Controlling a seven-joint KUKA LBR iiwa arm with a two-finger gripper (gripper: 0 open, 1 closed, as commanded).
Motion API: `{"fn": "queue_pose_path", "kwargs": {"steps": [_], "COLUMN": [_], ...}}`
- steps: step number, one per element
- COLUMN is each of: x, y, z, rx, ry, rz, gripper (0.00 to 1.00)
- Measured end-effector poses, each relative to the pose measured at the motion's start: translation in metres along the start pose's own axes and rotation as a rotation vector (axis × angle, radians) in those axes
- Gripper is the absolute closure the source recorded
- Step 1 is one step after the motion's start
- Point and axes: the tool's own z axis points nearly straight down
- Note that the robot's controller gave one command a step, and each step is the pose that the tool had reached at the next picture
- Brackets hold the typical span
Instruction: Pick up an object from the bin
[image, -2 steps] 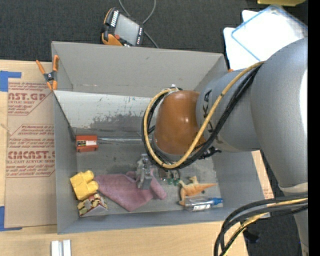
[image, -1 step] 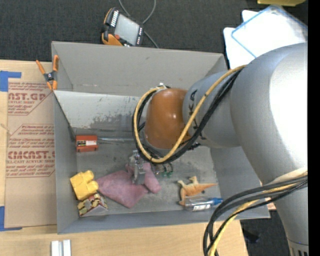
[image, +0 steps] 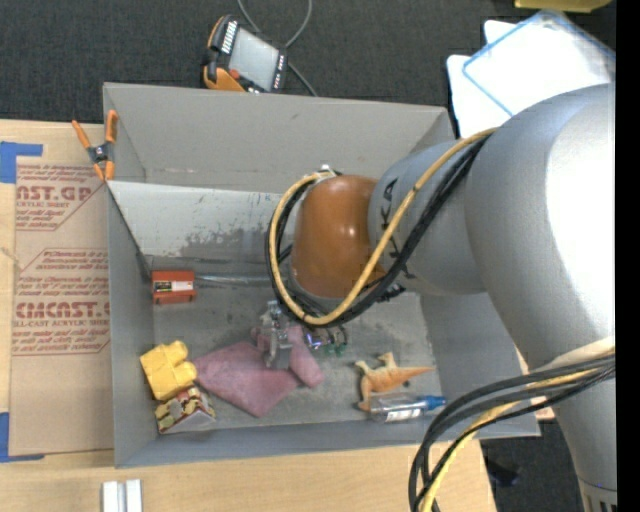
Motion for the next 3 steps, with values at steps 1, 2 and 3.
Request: {"fn": "queue_pose_path", "kwargs": {"steps": [1, 2, 3], "x": [-0.017, -0.017, -0.009], "y": [-0.017, -0.017, -0.016], "z": [-0.056, -0.109, -0.158], "rx": [0.001, -0.002, -0.001], "ry": [-0.003, -0.005, -0.002], "rz": [-0.211, -0.011, -0.149], "gripper": [1.0, 1.0, 1.0]}}
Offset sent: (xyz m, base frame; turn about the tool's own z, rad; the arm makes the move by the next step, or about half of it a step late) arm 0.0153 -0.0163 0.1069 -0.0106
